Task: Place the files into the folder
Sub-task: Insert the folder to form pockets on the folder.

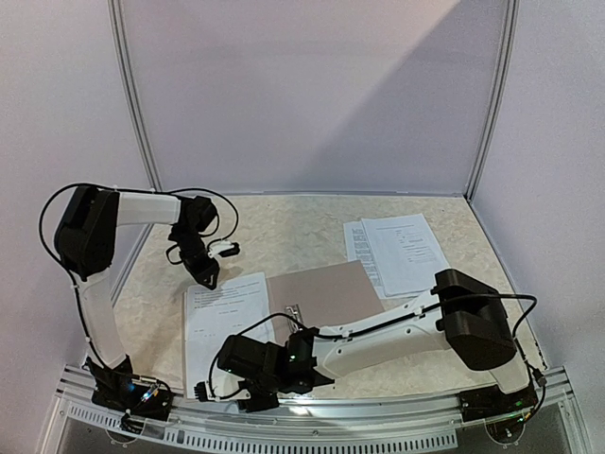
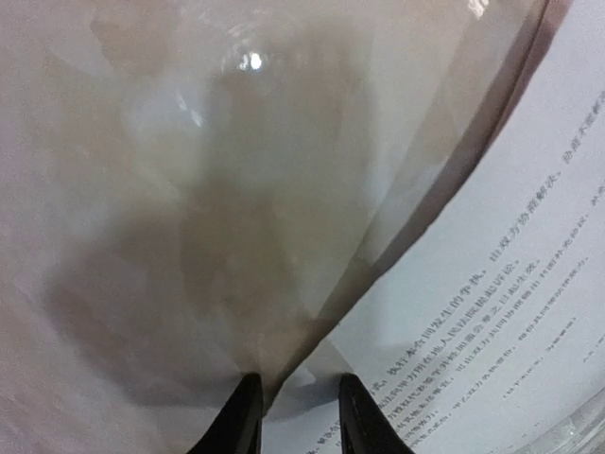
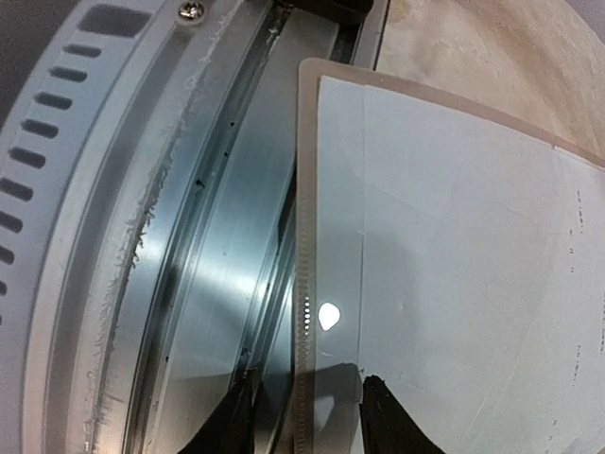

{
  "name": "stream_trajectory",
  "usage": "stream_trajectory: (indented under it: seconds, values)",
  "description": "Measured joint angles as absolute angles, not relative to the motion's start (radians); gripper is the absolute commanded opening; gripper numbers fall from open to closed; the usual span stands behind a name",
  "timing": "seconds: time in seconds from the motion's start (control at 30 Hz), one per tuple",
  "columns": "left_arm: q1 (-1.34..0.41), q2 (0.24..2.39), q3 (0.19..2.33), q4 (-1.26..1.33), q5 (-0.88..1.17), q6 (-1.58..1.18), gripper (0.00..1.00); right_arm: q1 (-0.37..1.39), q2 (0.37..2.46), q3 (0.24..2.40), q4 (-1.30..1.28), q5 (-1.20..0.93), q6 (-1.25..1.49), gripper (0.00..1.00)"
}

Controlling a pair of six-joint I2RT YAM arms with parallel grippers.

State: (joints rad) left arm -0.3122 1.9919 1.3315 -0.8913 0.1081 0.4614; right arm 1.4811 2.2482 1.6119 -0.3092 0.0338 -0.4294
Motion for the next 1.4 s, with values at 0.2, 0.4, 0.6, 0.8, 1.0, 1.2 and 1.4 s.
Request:
stream_trajectory:
  seconds: [0.2, 0.4, 0.6, 0.8, 1.0, 1.2, 1.4]
  values:
    - [-0.312, 1.972, 1.301, -0.886, 0.109, 0.476, 0.26, 1.481, 2.262, 1.633, -0.32, 0.033, -0.395, 0.34]
    - [-0.312, 1.954, 1.28, -0.927, 0.105, 0.486, 0.26, 1.481, 2.268, 1.645, -0.337, 0.036, -0.354, 0.32]
    - [-0.312, 1.942, 1.266, -0.968, 0.091, 0.488, 0.18, 1.48, 2.275, 1.662, -0.356, 0.035, -0.305, 0.31]
    - [-0.313, 1.935, 1.263, -0.999, 0.08, 0.501, 0.19, 1.48, 2.29, 1.692, -0.388, 0.036, -0.269, 0.31]
    - [-0.313, 1.93, 1.244, -1.016, 0.077, 0.505, 0.2, 1.479, 2.292, 1.697, -0.39, 0.036, -0.249, 0.31]
    - [-0.313, 1.927, 1.244, -1.016, 0.061, 0.502, 0.33, 1.477, 2.292, 1.698, -0.388, 0.033, -0.239, 0.38]
    - [-0.314, 1.924, 1.286, -1.012, 0.032, 0.496, 0.39, 1.465, 2.291, 1.694, -0.376, 0.015, -0.24, 0.48]
